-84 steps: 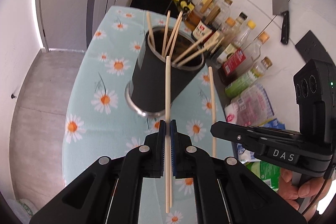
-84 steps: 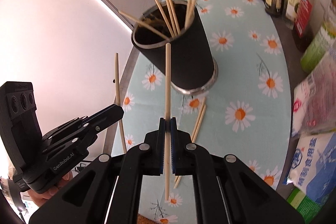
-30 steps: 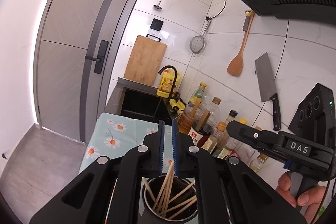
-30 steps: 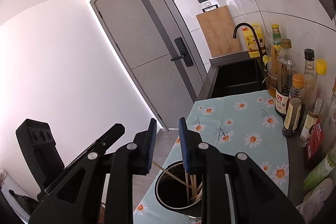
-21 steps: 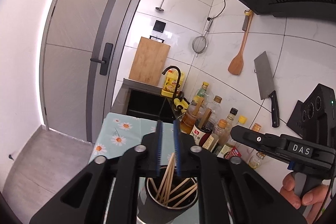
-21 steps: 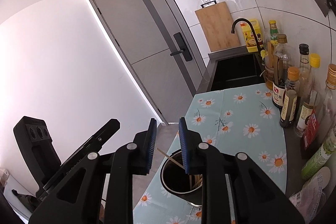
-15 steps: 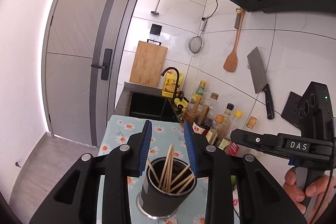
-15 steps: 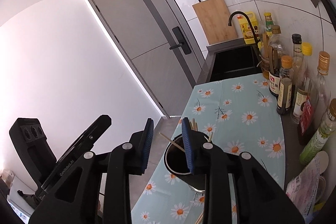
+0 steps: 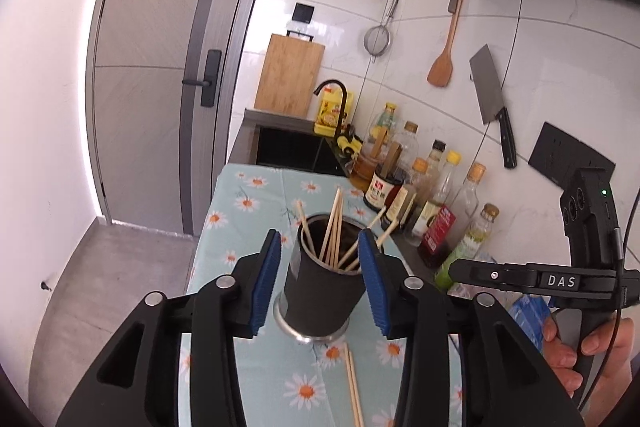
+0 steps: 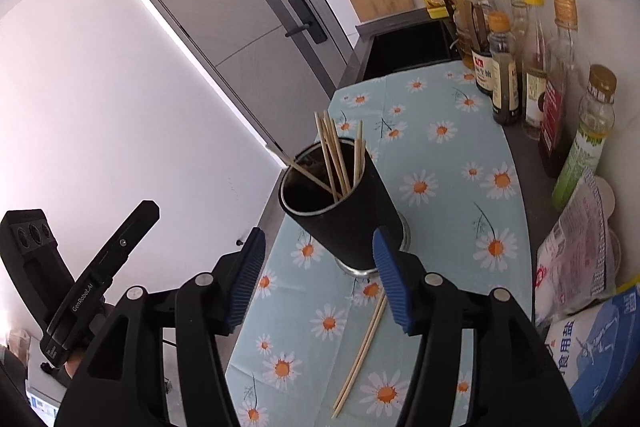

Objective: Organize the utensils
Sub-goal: 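Move both open tools back down toward the last two chopsticks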

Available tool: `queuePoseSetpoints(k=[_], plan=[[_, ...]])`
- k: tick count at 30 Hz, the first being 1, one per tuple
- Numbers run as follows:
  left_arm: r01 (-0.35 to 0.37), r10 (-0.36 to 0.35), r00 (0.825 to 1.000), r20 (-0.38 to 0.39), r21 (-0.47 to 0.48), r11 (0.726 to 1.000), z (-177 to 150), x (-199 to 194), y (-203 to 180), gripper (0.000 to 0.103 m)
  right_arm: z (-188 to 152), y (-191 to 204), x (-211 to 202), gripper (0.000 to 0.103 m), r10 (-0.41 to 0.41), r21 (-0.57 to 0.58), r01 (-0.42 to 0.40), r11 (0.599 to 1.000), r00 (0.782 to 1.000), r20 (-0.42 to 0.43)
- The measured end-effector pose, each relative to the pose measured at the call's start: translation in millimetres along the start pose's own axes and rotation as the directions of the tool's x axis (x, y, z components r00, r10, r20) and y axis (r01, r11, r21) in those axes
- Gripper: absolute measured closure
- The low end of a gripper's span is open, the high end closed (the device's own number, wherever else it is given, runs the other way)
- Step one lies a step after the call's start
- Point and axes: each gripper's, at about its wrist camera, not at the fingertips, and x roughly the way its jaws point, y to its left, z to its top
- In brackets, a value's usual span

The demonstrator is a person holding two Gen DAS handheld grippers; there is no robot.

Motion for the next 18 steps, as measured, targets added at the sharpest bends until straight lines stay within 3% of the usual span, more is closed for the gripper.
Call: queuePoseSetpoints(k=[4, 9, 11, 13, 18], plan=[[0.028, -0.028, 0.995, -0.100, 0.001, 1.000, -16.5, 5.4, 4.6, 0.060, -20.2, -8.7, 15.7, 0.047, -0.056, 0.041, 0.059, 0.997, 0.996, -0.069], [0.073, -0.062, 0.970, -0.233, 0.039, 0.997, -45.2, 18.3, 6.4, 0.060, -48.7, -37.7, 42.3, 0.047, -0.074, 0.156, 0.106, 0.982, 0.978, -0.197], [0.076, -0.067, 0.962, -0.266, 0.023, 0.997, -55.3, 22.6, 9.2, 0.060, -58.4, -49.0, 54.2, 0.047, -0.073, 0.220, 0.132, 0.966, 0.963, -0.260], [0.105, -0.098, 0.947, -0.306, 0.006, 0.994, -63.7, 28.0, 10.4, 0.060, -70.1, -59.8, 68.8, 0.047, -0.086, 0.263, 0.183, 0.947, 0.935, -0.344], [0.123, -0.119, 0.912, -0.392, -0.015, 0.992, -89.5, 42.4, 15.2, 0.060, -89.9, -74.6, 90.5, 0.047, -0.064, 0.336, 0.227, 0.914, 0.899, -0.434]])
